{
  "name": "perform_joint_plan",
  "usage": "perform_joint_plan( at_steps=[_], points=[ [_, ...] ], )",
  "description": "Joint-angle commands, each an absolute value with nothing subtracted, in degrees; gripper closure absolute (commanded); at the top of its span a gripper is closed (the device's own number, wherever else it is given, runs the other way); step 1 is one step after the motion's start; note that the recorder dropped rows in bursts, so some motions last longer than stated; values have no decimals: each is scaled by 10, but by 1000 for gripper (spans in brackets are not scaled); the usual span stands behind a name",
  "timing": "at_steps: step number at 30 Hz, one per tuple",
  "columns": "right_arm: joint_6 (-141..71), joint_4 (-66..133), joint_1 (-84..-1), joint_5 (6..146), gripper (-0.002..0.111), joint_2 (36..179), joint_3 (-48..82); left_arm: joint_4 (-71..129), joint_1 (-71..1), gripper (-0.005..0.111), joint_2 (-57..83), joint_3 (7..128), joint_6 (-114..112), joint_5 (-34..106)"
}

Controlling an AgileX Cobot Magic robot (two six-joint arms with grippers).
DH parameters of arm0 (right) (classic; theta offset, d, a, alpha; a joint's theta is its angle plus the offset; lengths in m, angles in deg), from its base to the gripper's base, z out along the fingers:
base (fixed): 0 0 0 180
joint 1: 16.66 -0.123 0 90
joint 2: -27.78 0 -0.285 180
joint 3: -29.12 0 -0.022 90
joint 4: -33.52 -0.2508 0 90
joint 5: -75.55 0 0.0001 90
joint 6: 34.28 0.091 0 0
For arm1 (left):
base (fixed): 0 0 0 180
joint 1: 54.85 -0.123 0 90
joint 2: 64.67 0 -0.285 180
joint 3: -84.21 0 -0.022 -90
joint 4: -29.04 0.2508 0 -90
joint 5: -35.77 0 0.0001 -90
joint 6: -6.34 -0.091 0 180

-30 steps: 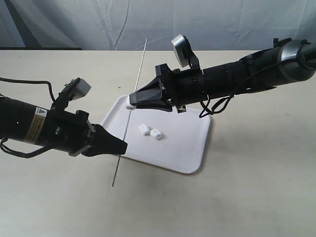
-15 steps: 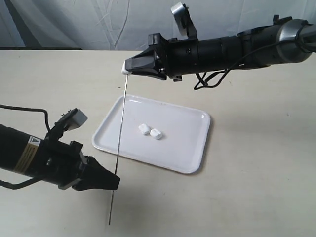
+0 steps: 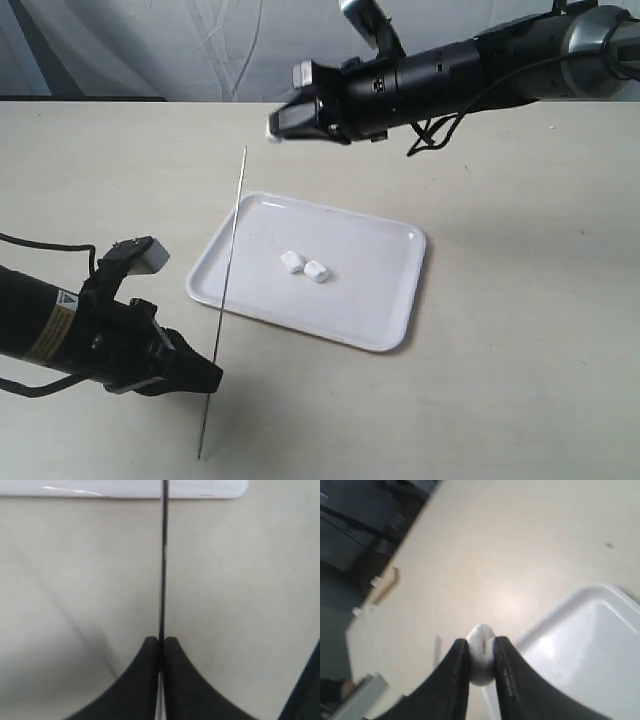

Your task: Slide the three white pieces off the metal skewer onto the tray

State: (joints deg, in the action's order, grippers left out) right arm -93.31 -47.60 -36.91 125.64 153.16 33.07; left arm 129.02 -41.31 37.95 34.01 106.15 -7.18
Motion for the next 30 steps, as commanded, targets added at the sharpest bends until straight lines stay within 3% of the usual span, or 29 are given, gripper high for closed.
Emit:
perform_joint_plan(
  at_steps=[1, 8, 10, 14, 22, 26, 30],
  points=[
    [-823, -263, -377, 1218, 91, 1531, 311, 1290, -410, 107, 377, 339, 1051, -27],
    [-820, -238, -384, 1167, 90, 1552, 239, 1290, -410, 107, 377, 339, 1049, -15],
    [-820, -241, -384, 1167, 84, 1562, 227, 1287, -410, 107, 377, 339, 1049, -15],
    [-822, -247, -384, 1171, 61, 1569, 219, 1272, -410, 107, 377, 339, 1046, -15],
    [-851, -245, -384, 1184, 60, 1527, 219, 1290, -410, 107, 377, 375, 1117, -49],
    [-853, -215, -384, 1184, 52, 1481, 219, 1290, -410, 107, 378, 416, 1154, -59],
    [-852, -186, -384, 1184, 51, 1420, 219, 1290, -410, 107, 378, 463, 1197, -61]
  ],
)
